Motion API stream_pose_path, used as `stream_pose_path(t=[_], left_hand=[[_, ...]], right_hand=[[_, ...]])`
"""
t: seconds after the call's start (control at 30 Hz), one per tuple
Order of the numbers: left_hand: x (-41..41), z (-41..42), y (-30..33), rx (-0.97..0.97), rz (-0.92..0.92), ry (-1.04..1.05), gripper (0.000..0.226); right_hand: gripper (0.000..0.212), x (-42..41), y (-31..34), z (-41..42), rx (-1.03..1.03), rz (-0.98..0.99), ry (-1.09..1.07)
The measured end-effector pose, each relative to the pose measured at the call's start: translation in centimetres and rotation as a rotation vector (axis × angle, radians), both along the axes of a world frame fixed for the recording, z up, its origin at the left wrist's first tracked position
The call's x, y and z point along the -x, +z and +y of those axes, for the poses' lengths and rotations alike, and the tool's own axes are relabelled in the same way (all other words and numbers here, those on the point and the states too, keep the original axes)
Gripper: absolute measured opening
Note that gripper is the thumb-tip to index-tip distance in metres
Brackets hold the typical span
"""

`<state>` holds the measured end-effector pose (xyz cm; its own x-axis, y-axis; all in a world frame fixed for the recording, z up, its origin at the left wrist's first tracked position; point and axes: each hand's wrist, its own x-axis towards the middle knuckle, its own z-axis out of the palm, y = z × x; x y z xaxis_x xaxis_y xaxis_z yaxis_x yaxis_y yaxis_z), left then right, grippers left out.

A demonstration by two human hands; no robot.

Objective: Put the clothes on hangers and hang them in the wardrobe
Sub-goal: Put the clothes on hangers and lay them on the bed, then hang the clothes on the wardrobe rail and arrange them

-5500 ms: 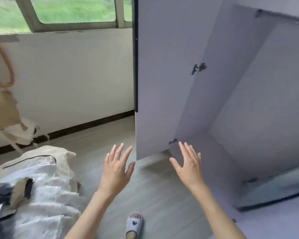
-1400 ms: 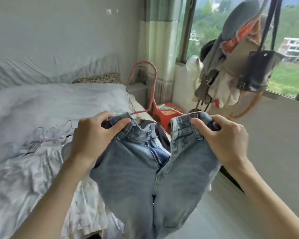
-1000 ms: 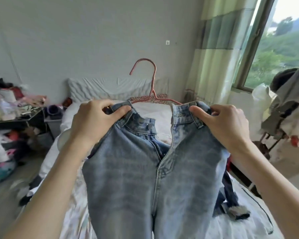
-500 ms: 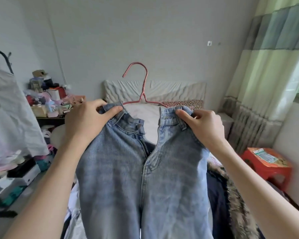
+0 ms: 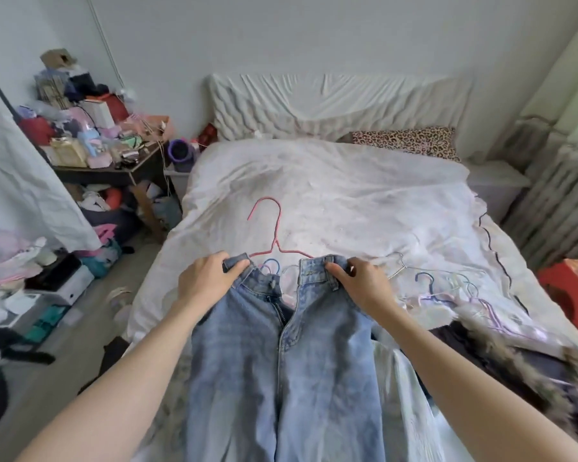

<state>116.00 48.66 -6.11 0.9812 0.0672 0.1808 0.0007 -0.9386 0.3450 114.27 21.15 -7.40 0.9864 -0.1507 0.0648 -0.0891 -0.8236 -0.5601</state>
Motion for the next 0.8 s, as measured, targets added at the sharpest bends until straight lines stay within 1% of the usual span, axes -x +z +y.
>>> stream_pose_path(t=[0.1,0.13,0.2,0.27,0.37,0.5,0.6,0.7,0.8], left_hand=[[-3.4,-1.1,-3.4,-0.197,0.057,0.034,0.036],[-3.9,-1.4,-4.3,-0.233,0.111,0.024,0.037],[-3.8,-1.6,-5.8,-0.277,0.211,-0.046,0.043],[-2.4,-1.5,-7.2,-0.288,0.242,-0.133,0.048],[1.3,-1.3,-9.0,-0.188,0.222,-0.208,0.051],[9.6,-2.1,-10.7,-0.081,0.159,-0.293,0.057],[16.7,-3.3,-11.2,-0.027,0.18,-0.303,0.055],[22.5,-4.9,-10.5,0.024,0.137,-0.392,0.053],[26.1,-7.6,-8.4,0.131,0.073,-0.466,0.054]], right_hand=[[0.036,-3.4,-3.8,0.1,0.071,0.062,-0.024],[0.038,-3.9,-4.9,0.2,0.103,0.098,-0.027],[0.049,-3.8,-6.7,0.0,0.143,0.188,-0.009],[0.054,-2.1,-8.1,-0.1,0.155,0.208,0.012],[0.054,1.9,-8.7,0.0,0.16,0.155,0.059],[0.057,10.0,-8.7,0.8,0.152,0.004,0.1],[0.058,16.7,-9.1,0.8,0.138,0.024,0.115],[0.063,23.5,-7.9,0.4,0.137,0.026,0.039],[0.056,29.8,-5.1,-1.0,0.15,-0.011,-0.083]])
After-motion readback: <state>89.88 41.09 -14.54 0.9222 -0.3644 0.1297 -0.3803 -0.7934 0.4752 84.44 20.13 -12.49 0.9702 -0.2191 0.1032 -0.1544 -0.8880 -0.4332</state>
